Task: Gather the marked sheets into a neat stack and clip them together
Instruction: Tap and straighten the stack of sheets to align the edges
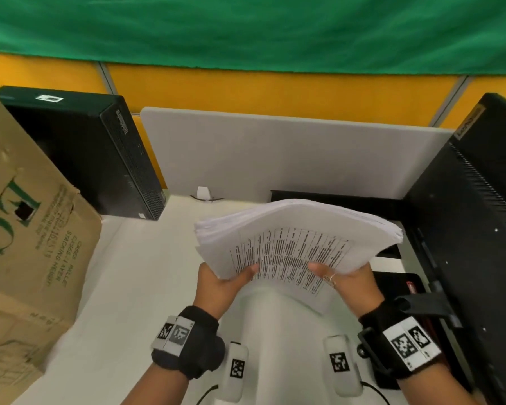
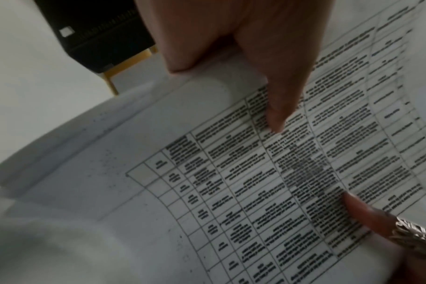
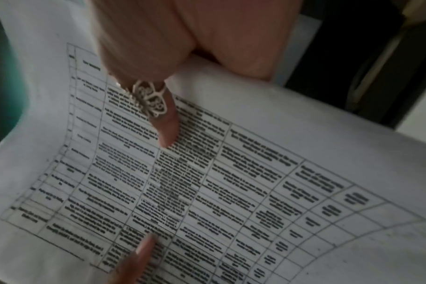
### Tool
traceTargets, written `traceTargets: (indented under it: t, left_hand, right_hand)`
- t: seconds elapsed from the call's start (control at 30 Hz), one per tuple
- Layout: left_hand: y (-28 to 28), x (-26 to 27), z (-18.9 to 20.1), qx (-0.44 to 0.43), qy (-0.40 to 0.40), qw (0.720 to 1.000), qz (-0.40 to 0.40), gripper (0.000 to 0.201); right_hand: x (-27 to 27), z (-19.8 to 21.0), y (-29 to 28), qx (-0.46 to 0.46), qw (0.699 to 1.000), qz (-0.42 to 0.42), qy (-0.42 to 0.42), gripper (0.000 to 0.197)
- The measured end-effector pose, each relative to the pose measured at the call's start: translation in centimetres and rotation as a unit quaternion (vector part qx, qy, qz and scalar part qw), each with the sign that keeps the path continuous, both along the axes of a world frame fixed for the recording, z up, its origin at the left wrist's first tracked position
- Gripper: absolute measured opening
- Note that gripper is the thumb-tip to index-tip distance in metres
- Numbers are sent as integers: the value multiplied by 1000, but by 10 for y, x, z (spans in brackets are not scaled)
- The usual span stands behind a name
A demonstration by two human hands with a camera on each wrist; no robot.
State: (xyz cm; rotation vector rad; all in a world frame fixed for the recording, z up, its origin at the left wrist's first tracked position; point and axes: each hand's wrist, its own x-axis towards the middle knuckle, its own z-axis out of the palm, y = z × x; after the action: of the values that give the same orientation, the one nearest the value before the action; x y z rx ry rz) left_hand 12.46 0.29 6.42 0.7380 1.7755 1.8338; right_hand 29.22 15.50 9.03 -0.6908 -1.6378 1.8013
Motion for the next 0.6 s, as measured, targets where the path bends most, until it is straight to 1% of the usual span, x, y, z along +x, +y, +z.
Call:
traceTargets:
  t: [0.03,0.1,0.17,0.2,0.27,0.4,0.47,0.53,0.6]
  left_hand:
    - [-1,-1,2,3,7,1000,-6,41]
    - [-3,-3,0,-16,21,998,-49,41]
    - [-5,-6,-11,-70,23,992,-99,42]
    - [-4,-8,-18,-96,24,989,-110,42]
    - [-1,-11,-23,-119,21,987,-109,40]
    - [2,-15,-14,-89,18,992,-82,38]
    - [0,-17,-16,-87,13,992,-87,41]
    - [0,-16,-25,-110,10,989,-101,44]
    - [0,-13,-36,-139,-7,986,-95,45]
  right_hand:
    - [1,2,1,9,1000,5,9,52]
    - [4,-4,3,10,1000,16,0,53]
    - [8,-20,4,-18,999,20,-34,49]
    - [7,-27,3,-30,998,16,-56,48]
    - [4,-36,1,-46,996,-13,-73,42]
    - [1,-33,0,-44,996,-44,-63,47]
    - [2,-33,-1,-49,995,-44,-71,47]
    - [0,-36,-6,-71,992,-38,-99,47]
    - [-3,-41,-11,-96,987,-47,-116,47]
